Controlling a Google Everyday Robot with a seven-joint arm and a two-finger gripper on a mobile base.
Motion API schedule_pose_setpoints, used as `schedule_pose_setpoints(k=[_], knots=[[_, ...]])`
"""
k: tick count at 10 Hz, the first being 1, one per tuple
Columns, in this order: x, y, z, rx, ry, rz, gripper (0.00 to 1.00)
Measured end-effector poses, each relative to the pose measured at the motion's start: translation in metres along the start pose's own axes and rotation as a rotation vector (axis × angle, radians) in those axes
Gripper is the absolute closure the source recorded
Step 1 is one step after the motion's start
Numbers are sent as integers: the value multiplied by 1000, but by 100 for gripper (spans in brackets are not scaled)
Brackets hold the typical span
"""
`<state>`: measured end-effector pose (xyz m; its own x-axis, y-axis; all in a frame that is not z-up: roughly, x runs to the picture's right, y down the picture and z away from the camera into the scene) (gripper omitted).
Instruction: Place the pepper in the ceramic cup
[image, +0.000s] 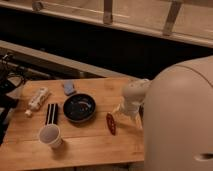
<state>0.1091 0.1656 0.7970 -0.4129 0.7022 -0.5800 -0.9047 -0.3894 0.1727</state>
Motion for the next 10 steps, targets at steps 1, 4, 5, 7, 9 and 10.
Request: schedule_pose_setpoints(k=[1,4,5,7,9,10], knots=[[-1,-1,2,0,-1,4,20],[-3,1,5,0,-2,10,20],[-3,4,6,1,-1,8,20],[-4,2,8,3,-2,16,20],[-6,2,10,4,-2,22,20],[-7,4,12,6,-4,22,20]])
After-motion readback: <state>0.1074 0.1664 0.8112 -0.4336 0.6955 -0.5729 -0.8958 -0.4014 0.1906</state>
